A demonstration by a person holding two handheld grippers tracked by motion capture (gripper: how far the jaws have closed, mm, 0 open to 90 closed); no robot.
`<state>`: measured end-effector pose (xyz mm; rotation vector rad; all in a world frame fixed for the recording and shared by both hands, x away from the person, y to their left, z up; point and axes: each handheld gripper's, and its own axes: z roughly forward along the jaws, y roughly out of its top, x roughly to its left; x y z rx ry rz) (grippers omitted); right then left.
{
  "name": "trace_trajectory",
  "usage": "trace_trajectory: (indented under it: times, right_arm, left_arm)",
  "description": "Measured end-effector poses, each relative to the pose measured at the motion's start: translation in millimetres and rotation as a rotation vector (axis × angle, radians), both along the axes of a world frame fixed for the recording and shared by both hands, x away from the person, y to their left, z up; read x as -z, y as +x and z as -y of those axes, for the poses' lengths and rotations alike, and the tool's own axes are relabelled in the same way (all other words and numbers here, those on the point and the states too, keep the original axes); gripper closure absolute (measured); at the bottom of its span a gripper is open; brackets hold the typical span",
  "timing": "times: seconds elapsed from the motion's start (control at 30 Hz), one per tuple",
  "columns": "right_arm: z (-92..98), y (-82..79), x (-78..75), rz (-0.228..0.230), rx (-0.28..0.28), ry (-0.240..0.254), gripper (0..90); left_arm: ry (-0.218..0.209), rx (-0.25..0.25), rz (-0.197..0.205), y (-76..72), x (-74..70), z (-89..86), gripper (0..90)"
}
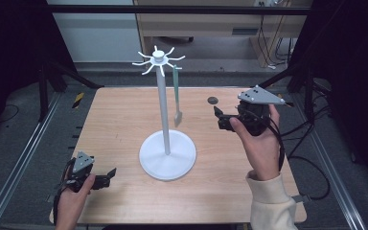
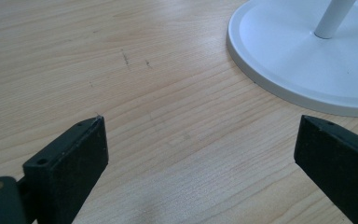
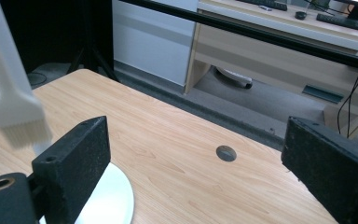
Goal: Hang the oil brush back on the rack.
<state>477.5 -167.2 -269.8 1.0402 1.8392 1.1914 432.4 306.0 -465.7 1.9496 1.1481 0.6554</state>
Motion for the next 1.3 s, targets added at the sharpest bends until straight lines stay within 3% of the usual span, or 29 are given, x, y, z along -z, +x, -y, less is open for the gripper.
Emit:
trace_trajectory:
  times: [0.53, 0.7, 1.3]
  right_arm:
    - [31.8, 5.1, 7.1, -0.014, 0.059, 0.036, 9.0]
    - [39.8, 8.1, 11.0, -0.015, 0.074, 0.051, 9.3]
    - [63.4, 20.6, 33.1, -0.026, 0.152, 0.088, 11.4]
  left_arm:
    - [-0.009, -0.013, 0.031, -0.1, -3.2, -3.0, 2.3]
    - [-0.003, -0.038, 0.039, -0.7, -4.4, -5.8, 2.4]
    - [0.009, -0.024, 0.034, -0.5, -3.5, -4.9, 2.4]
